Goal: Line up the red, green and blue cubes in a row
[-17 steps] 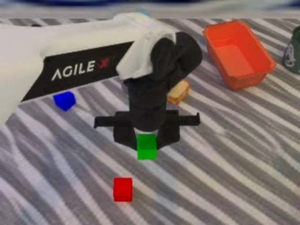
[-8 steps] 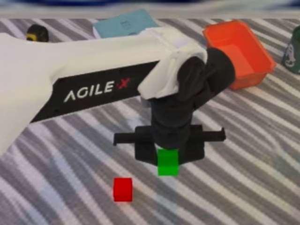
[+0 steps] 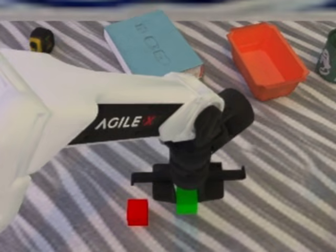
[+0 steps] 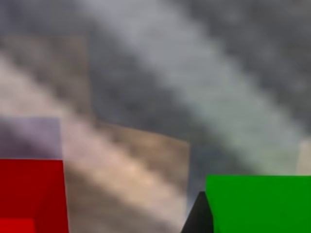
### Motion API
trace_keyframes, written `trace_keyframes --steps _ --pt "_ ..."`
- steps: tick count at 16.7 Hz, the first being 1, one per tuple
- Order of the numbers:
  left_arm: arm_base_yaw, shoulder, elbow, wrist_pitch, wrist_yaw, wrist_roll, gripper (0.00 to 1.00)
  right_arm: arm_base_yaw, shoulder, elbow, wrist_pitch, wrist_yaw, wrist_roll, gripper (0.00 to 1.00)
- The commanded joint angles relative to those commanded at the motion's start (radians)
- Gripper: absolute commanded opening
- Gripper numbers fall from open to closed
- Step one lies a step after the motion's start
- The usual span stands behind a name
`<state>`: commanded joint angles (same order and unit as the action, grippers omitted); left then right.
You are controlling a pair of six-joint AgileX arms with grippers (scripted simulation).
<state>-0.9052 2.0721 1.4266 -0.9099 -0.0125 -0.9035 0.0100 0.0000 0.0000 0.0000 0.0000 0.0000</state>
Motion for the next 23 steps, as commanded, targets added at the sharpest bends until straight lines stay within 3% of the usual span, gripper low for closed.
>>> trace_keyframes --steps 4,17,23 --pt "-0.001 0.004 -0.009 0.010 0.000 0.000 0.00 0.000 0.000 0.000 0.000 0.000 0.000 1.00" --pt "-0.001 0.004 -0.009 0.010 0.000 0.000 0.98 0.000 0.000 0.000 0.000 0.000 0.000 1.00" --pt "-0.001 0.004 -0.009 0.010 0.000 0.000 1.00 0.000 0.000 0.000 0.000 0.000 0.000 1.00"
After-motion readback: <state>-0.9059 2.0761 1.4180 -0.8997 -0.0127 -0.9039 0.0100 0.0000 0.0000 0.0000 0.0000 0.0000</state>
